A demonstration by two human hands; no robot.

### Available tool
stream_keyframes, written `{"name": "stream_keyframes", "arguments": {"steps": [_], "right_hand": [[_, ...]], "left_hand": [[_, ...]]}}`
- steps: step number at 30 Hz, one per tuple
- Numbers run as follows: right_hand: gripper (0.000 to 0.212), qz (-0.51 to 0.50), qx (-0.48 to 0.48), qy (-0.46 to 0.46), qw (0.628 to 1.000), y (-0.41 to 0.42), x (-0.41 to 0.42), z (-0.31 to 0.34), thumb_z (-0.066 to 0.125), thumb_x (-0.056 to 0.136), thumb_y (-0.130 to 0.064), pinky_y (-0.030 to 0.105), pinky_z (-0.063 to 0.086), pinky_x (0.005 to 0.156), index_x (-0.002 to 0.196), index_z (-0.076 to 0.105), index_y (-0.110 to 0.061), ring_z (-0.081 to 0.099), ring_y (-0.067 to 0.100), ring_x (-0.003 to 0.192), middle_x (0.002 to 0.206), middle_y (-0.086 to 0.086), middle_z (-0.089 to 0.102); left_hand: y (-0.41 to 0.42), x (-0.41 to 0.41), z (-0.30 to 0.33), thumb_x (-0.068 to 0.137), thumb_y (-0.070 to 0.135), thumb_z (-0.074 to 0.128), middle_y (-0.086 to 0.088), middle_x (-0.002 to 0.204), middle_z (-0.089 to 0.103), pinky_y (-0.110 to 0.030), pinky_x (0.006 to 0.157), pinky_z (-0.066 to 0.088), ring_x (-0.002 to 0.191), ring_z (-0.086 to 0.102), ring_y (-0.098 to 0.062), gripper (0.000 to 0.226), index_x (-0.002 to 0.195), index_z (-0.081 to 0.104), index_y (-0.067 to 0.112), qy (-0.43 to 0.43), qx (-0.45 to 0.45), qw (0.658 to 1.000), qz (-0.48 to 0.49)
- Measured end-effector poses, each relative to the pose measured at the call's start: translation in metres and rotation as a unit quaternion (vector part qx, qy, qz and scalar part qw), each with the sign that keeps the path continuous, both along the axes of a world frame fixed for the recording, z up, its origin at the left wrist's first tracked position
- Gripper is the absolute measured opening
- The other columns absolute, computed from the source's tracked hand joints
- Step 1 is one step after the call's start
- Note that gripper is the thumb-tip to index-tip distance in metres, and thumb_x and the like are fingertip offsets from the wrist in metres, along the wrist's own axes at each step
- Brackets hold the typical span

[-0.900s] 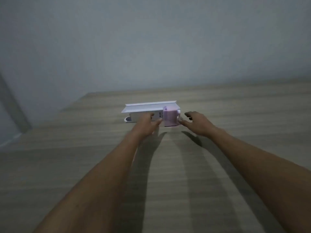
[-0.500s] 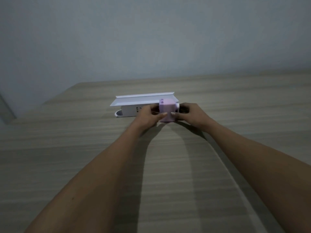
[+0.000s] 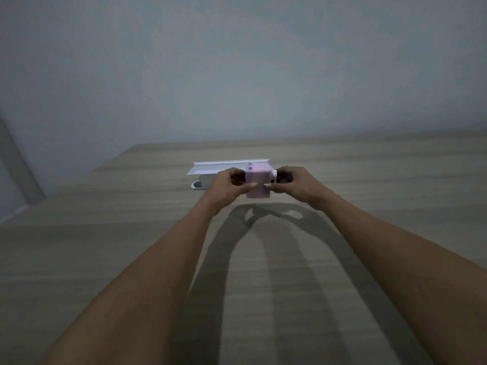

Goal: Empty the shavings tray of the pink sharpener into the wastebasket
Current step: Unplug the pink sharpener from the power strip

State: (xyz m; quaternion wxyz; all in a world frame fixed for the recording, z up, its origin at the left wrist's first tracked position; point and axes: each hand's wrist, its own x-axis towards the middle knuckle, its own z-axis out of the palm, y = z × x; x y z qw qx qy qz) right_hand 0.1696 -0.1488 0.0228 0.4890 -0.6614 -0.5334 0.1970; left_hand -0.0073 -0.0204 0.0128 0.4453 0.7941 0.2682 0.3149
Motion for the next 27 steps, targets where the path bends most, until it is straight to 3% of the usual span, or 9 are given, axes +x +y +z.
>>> {"name": "stream_keyframes", "arguments": {"steps": [3,9,11,13,15,17,22,25,27], "right_hand": [[0.037,0.011,0.012,0.000,1.000,-0.026,-0.021,0.017,0.081,0.085,-0.009,0.026,0.059,0.083,0.117,0.070,0.005,0.069,0.019,0.093,0.114,0.022,0.074],[0.036,0.032,0.028,-0.007,0.999,-0.084,-0.068,0.033,0.079,0.086,-0.008,0.016,0.056,0.069,0.117,0.069,0.006,0.067,0.015,0.081,0.112,0.025,0.073],[0.036,0.035,0.031,-0.008,0.999,-0.101,-0.081,0.035,0.080,0.085,-0.010,0.018,0.057,0.071,0.117,0.070,0.005,0.067,0.017,0.082,0.113,0.026,0.073],[0.037,0.040,0.031,-0.006,0.999,-0.118,-0.094,0.035,0.081,0.085,-0.010,0.029,0.059,0.080,0.117,0.070,0.005,0.068,0.021,0.087,0.114,0.028,0.073],[0.037,0.042,0.026,-0.003,0.999,-0.135,-0.105,0.033,0.081,0.085,-0.010,0.042,0.058,0.091,0.116,0.070,0.005,0.068,0.024,0.092,0.114,0.029,0.072],[0.034,0.046,0.022,-0.005,0.999,-0.151,-0.117,0.029,0.081,0.085,-0.011,0.047,0.055,0.095,0.114,0.071,0.004,0.068,0.025,0.093,0.113,0.028,0.073],[0.029,0.052,0.014,0.007,0.999,-0.178,-0.136,0.008,0.079,0.086,-0.008,0.032,0.059,0.084,0.113,0.071,-0.002,0.066,0.024,0.092,0.110,0.024,0.074],[0.036,0.045,0.002,0.012,0.999,-0.186,-0.138,-0.010,0.080,0.085,-0.009,0.038,0.057,0.088,0.117,0.070,0.004,0.067,0.025,0.090,0.110,0.026,0.074],[0.035,0.043,-0.006,0.005,0.999,-0.188,-0.138,-0.019,0.080,0.085,-0.009,0.034,0.057,0.082,0.116,0.070,0.005,0.067,0.022,0.087,0.107,0.024,0.074]], "left_hand": [[-0.027,-0.026,0.016,0.086,0.011,0.081,-0.016,0.120,0.073,-0.009,0.072,0.055,0.098,0.068,-0.017,0.047,0.127,0.065,-0.004,-0.019,0.012,1.000,0.013],[-0.082,-0.075,0.035,0.082,0.011,0.085,-0.021,0.120,0.073,-0.014,0.076,0.057,0.100,0.069,-0.021,0.049,0.124,0.066,-0.006,-0.039,0.019,0.999,0.011],[-0.098,-0.089,0.036,0.080,0.014,0.087,-0.019,0.118,0.074,-0.022,0.083,0.058,0.105,0.072,-0.026,0.049,0.122,0.068,-0.004,-0.041,0.015,0.999,0.012],[-0.116,-0.104,0.036,0.079,0.016,0.088,-0.018,0.117,0.075,-0.028,0.088,0.059,0.108,0.072,-0.027,0.050,0.121,0.068,-0.003,-0.043,0.008,0.999,0.008],[-0.130,-0.117,0.034,0.080,0.015,0.087,-0.018,0.118,0.075,-0.030,0.090,0.060,0.110,0.072,-0.027,0.050,0.123,0.068,-0.003,-0.045,0.001,0.999,-0.004],[-0.145,-0.127,0.029,0.080,0.013,0.086,-0.019,0.119,0.074,-0.028,0.088,0.059,0.112,0.071,-0.028,0.050,0.123,0.068,-0.004,-0.043,-0.002,0.999,-0.012],[-0.174,-0.145,0.008,0.080,0.015,0.086,-0.018,0.118,0.074,-0.022,0.082,0.058,0.107,0.070,-0.025,0.050,0.123,0.067,-0.002,-0.032,-0.018,0.999,-0.004],[-0.184,-0.149,-0.010,0.081,0.013,0.086,-0.019,0.118,0.073,-0.023,0.083,0.058,0.108,0.070,-0.027,0.049,0.123,0.066,-0.003,-0.028,-0.025,0.999,-0.003],[-0.188,-0.151,-0.021,0.081,0.013,0.086,-0.019,0.119,0.073,-0.024,0.085,0.058,0.109,0.070,-0.028,0.051,0.125,0.065,-0.003,-0.025,-0.032,0.999,-0.004]]}}
